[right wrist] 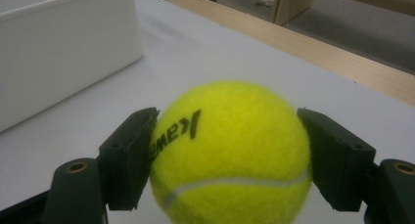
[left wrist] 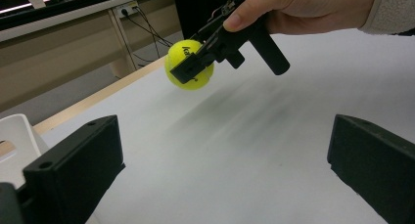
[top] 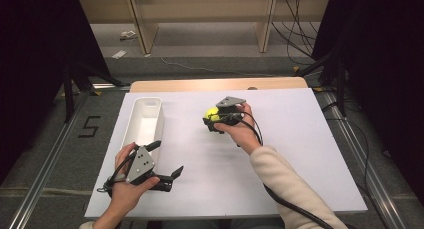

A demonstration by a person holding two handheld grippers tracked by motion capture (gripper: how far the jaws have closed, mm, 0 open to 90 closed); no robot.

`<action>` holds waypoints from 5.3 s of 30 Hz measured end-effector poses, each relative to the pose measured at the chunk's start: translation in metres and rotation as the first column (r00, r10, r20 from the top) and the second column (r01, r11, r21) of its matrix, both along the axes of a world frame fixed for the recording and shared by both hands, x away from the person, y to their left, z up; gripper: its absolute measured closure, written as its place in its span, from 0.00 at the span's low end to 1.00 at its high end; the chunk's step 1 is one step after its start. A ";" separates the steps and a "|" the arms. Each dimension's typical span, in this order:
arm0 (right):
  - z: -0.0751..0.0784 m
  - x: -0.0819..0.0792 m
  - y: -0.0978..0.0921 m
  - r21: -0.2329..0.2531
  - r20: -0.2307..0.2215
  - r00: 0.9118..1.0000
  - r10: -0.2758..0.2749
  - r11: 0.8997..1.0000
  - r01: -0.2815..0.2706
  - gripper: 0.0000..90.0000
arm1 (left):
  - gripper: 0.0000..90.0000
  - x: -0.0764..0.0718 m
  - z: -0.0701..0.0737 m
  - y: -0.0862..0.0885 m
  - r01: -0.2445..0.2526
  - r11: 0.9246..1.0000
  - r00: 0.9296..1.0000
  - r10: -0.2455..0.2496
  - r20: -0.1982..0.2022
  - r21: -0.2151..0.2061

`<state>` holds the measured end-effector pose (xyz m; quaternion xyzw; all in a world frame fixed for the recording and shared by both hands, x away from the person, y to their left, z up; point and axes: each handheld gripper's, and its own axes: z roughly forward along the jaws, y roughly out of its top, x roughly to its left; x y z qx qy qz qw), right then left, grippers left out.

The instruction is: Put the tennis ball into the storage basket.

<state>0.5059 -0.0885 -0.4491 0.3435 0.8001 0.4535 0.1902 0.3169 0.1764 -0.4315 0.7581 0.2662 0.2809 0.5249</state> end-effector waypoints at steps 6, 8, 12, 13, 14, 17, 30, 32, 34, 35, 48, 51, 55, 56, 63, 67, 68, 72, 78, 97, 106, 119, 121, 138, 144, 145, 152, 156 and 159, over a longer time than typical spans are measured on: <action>0.005 -0.003 0.001 0.012 0.009 1.000 0.005 1.000 -0.005 0.30 | 0.00 0.000 0.000 0.000 -0.001 1.000 1.000 0.001 0.000 0.001; 0.007 -0.004 0.002 0.015 0.012 1.000 0.011 1.000 -0.011 0.30 | 0.00 0.000 0.000 0.000 -0.001 1.000 1.000 0.001 0.000 0.002; 0.010 -0.005 0.002 0.019 0.019 1.000 0.014 1.000 -0.015 0.30 | 0.00 0.000 0.000 0.000 -0.001 1.000 1.000 0.001 0.000 0.001; 0.011 -0.005 0.002 0.021 0.023 1.000 0.014 1.000 -0.014 0.30 | 0.00 0.000 0.000 0.000 -0.001 1.000 1.000 0.001 0.000 0.001; 0.011 -0.005 0.002 0.022 0.026 1.000 0.015 1.000 -0.015 0.30 | 0.00 0.000 0.000 0.000 -0.001 1.000 1.000 0.001 0.000 0.002; 0.014 -0.006 0.003 0.029 0.030 0.999 0.014 0.999 -0.015 0.30 | 0.00 0.000 0.000 0.000 -0.001 1.000 1.000 0.001 0.000 0.003; 0.023 -0.009 0.005 0.036 0.043 0.999 0.027 0.999 -0.028 0.30 | 0.00 0.000 0.000 0.000 -0.002 1.000 1.000 0.002 0.000 0.003; 0.024 -0.009 0.005 0.038 0.048 0.998 0.027 0.999 -0.029 0.30 | 0.00 0.000 0.000 0.000 -0.002 1.000 1.000 0.002 0.000 0.002; 0.026 -0.009 0.005 0.038 0.047 0.998 0.029 0.999 -0.031 0.30 | 0.00 0.000 0.000 0.000 -0.003 1.000 1.000 0.003 -0.001 0.002; 0.027 -0.009 0.005 0.041 0.050 0.998 0.028 0.999 -0.030 0.30 | 0.00 0.000 0.000 0.000 -0.003 1.000 1.000 0.003 -0.001 0.001; 0.034 -0.012 0.009 0.050 0.066 0.997 0.041 0.998 -0.044 0.30 | 0.00 0.000 0.000 0.000 -0.001 1.000 1.000 0.001 -0.001 0.001; 0.036 -0.012 0.009 0.051 0.072 0.996 0.046 0.997 -0.049 0.30 | 0.00 0.000 0.000 0.000 -0.001 1.000 1.000 0.001 -0.001 0.003; 0.039 -0.013 0.010 0.055 0.078 0.996 0.048 0.997 -0.053 0.30 | 0.00 0.000 0.000 0.000 -0.002 1.000 1.000 0.002 -0.003 0.000; 0.040 -0.013 0.010 0.056 0.079 0.996 0.048 0.997 -0.052 0.30 | 0.00 0.000 0.000 0.000 -0.001 1.000 1.000 0.001 -0.003 0.000; 0.046 -0.015 0.012 0.061 0.092 0.994 0.058 0.996 -0.064 0.30 | 0.00 0.000 0.000 0.000 -0.001 1.000 1.000 0.001 -0.002 0.000; 0.048 -0.016 0.014 0.069 0.097 0.993 0.064 0.995 -0.070 0.30 | 0.00 0.000 0.000 0.000 -0.001 1.000 1.000 0.001 -0.002 -0.001; 0.049 -0.017 0.015 0.068 0.100 0.993 0.066 0.995 -0.073 0.30 | 0.00 0.000 0.000 0.000 -0.001 1.000 1.000 0.001 -0.002 -0.001; 0.051 -0.018 0.016 0.065 0.106 0.992 0.071 0.995 -0.078 0.30 | 0.00 0.000 0.000 0.000 0.000 1.000 1.000 0.000 0.000 0.001; 0.054 -0.019 0.018 0.062 0.115 0.990 0.078 0.994 -0.086 0.30 | 0.00 -0.001 -0.001 -0.001 0.002 1.000 1.000 -0.002 -0.015 -0.005; 0.060 -0.020 0.029 0.069 0.122 0.988 0.098 0.992 -0.107 0.30 | 0.00 0.000 0.000 0.000 -0.004 1.000 1.000 0.004 0.000 0.005; 0.064 -0.021 0.036 0.071 0.130 0.986 0.107 0.991 -0.117 0.30 | 0.00 0.000 0.000 0.000 0.002 1.000 1.000 -0.002 0.000 0.001; 0.065 -0.022 0.044 0.076 0.133 0.983 0.124 0.988 -0.135 0.30 | 0.00 0.000 0.000 0.000 0.002 1.000 1.000 -0.002 0.001 0.003; 0.064 -0.023 0.045 0.078 0.132 0.983 0.126 0.987 -0.137 0.30 | 0.00 0.000 0.000 0.000 0.002 1.000 1.000 -0.002 0.001 0.003; 0.066 -0.024 0.055 0.082 0.134 0.981 0.143 0.985 -0.155 0.30 | 0.00 0.000 0.000 -0.001 0.002 1.000 1.000 -0.002 0.000 0.003; 0.066 -0.024 0.059 0.083 0.134 0.980 0.147 0.984 -0.158 0.30 | 0.00 0.000 0.000 0.000 0.002 1.000 1.000 -0.002 0.000 0.003; 0.066 -0.024 0.060 0.086 0.133 0.980 0.147 0.983 -0.160 0.30 | 0.00 0.000 0.000 0.000 0.001 1.000 1.000 -0.001 0.000 0.003; 0.065 -0.025 0.063 0.085 0.130 0.979 0.156 0.982 -0.168 0.30 | 0.00 0.000 0.000 -0.001 0.002 1.000 1.000 -0.002 0.001 0.002; 0.066 -0.026 0.066 0.085 0.133 0.979 0.157 0.982 -0.170 0.30 | 0.00 0.000 0.000 -0.001 0.002 1.000 1.000 -0.002 0.001 0.002; 0.067 -0.026 0.067 0.086 0.133 0.978 0.162 0.981 -0.174 0.30 | 0.00 0.000 0.000 -0.001 0.002 1.000 1.000 -0.002 0.002 0.002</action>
